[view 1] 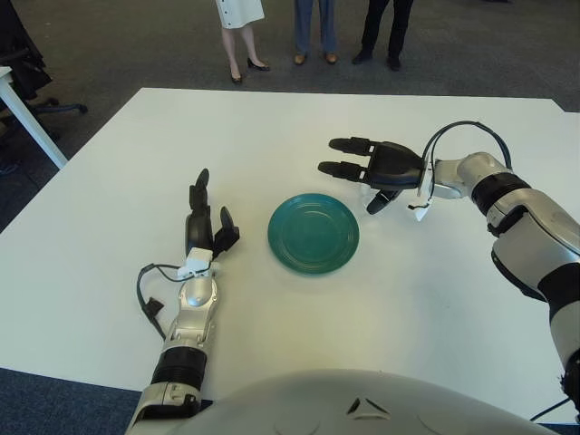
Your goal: Put the bottle into the plate.
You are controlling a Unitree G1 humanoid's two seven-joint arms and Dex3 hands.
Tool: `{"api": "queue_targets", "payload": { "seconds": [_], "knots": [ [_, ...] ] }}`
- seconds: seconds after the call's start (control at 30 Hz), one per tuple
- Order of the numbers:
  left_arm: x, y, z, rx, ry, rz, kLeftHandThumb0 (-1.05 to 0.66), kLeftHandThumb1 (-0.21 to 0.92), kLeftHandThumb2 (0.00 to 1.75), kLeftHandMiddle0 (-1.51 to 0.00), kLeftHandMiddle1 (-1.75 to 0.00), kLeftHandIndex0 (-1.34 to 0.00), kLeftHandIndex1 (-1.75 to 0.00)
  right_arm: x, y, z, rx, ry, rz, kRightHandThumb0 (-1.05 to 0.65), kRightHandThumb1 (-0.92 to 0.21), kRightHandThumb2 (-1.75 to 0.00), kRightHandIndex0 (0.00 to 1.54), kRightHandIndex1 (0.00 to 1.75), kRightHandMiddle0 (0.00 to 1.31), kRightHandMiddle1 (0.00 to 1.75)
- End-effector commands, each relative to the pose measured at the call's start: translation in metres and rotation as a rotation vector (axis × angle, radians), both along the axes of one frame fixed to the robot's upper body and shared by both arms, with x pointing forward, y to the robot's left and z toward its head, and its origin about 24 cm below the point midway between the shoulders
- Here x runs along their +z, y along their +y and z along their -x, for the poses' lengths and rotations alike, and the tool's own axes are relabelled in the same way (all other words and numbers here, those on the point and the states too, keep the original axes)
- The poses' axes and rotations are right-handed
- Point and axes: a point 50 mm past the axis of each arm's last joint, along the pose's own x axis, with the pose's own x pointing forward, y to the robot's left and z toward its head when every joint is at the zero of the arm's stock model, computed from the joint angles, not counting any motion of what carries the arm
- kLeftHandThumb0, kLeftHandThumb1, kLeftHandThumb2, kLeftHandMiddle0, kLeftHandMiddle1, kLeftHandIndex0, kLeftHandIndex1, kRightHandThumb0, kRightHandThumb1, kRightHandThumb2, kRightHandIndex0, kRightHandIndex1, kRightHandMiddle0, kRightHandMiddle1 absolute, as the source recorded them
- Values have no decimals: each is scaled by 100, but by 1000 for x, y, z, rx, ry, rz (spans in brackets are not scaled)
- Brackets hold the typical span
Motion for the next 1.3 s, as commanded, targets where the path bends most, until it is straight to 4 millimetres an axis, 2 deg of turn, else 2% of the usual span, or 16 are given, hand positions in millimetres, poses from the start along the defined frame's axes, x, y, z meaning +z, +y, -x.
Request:
{"api": "queue_targets", "payload": {
  "seconds": [0.0, 0.2, 0.77, 0.97, 1.27],
  "knots": [
    [-32, 9, 33, 37, 170, -7, -101, 92, 98, -14, 0, 0, -36, 1, 2, 0, 4, 10, -15, -105, -92, -54, 12, 0, 3, 15],
    [-33, 14, 36, 52, 182, -8, -102, 92, 98, -13, 0, 0, -35, 2, 1, 1, 12, 21, -14, -105, -92, -54, 11, 0, 0, 19],
    [-37, 19, 35, 65, 204, 3, -98, 92, 98, -14, 0, 0, -36, 11, -11, 1, 6, 21, 0, -105, -92, -57, 10, 0, 0, 17],
    [-40, 20, 28, 54, 229, 3, -98, 92, 98, -14, 0, 0, -36, 23, -22, -1, -9, -3, -8, -105, -92, -62, 11, 0, 0, 17],
    [-44, 24, 26, 52, 248, -4, -98, 92, 98, -15, 0, 0, -37, 32, -29, -3, -40, -21, -14, -105, -92, -57, 12, 0, 0, 19]
  ]
}}
